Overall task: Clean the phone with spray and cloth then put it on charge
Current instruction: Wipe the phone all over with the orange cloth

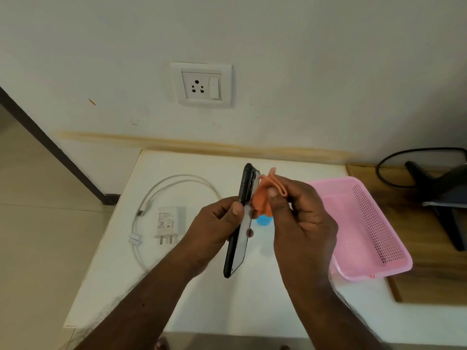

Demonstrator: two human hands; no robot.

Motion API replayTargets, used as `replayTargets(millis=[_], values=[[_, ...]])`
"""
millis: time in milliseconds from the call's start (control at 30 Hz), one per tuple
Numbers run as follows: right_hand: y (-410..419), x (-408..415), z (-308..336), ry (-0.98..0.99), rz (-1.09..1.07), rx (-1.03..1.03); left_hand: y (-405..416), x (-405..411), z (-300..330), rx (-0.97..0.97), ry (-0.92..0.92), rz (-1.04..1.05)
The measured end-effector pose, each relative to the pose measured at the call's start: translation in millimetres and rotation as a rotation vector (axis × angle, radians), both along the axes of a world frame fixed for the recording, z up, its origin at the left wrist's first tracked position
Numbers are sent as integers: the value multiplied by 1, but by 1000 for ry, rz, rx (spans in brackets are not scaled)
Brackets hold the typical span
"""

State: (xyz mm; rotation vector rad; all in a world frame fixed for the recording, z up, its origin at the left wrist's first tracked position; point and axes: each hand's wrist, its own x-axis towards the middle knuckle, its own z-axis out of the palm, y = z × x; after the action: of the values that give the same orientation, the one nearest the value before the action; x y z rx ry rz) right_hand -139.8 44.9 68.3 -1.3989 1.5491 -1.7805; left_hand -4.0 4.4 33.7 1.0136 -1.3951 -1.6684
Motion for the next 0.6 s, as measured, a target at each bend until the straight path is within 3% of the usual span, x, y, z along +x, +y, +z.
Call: replayTargets(millis=[100, 233, 600], values=[[-2, -3, -5, 104, 24, -31, 0, 0, -2, 39, -24, -3], [0, 8, -15, 274, 228, 43, -2, 2, -3, 140, 106, 71], [-2, -4, -20, 519, 510, 154, -17, 18, -2, 325, 327, 103]])
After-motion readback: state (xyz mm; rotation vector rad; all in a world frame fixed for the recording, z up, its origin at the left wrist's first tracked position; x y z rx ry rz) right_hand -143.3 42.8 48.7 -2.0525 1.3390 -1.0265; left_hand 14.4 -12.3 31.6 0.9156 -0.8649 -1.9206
